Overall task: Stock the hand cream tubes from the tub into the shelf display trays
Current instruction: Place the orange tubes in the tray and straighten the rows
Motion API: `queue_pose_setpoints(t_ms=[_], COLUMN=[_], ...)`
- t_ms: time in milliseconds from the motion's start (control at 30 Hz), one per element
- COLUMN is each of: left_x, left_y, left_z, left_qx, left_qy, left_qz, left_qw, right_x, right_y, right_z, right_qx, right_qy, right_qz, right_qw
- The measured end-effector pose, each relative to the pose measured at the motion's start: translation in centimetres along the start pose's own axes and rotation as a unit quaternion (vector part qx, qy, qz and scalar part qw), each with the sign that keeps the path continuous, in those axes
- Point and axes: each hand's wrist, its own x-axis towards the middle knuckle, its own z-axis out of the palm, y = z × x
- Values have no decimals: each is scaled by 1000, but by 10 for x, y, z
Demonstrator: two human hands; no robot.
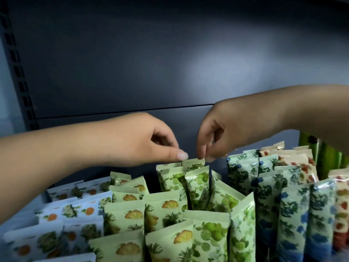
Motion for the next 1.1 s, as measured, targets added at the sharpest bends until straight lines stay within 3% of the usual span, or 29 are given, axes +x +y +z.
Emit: queue_pose_setpoints(t_ms=[233, 400, 567, 867, 1100], left_x=[8, 1, -7, -9, -7], left_y=[9, 7, 4, 6, 8], left_z=[1, 3, 2, 6, 17], left_qx=[0, 18, 36, 111, 161], left_qy=[-1, -45, -78, -24, -34], left_qz=[20, 40, 12, -13, -1], left_qw=[1000, 998, 996, 993, 986], right_x=[5, 8, 4, -4, -8], right_y=[6, 10, 12, 14, 9], right_z=[10, 15, 13, 9, 6], right_qx=[-122, -164, -136, -99, -57], right_qy=[-65, -75, -64, -65, -61], right_qz=[40, 41, 25, 13, -8], right_qw=[990, 983, 988, 993, 997])
